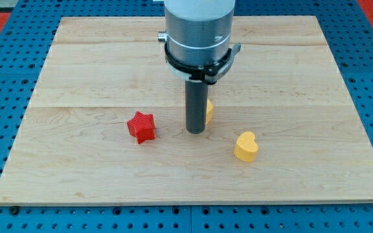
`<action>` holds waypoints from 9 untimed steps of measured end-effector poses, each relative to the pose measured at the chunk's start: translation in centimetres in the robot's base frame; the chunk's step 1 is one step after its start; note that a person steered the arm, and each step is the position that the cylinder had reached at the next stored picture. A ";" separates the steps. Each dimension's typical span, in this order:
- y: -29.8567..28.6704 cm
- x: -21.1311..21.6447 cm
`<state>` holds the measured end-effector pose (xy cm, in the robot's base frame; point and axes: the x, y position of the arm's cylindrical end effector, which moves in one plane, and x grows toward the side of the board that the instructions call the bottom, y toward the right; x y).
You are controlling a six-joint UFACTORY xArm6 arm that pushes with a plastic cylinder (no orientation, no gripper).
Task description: Move the red star and yellow heart below the group of blocks in a line
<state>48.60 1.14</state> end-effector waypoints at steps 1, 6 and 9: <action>0.0 -0.6; 4.0 -1.3; -2.2 9.4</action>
<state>58.02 -1.08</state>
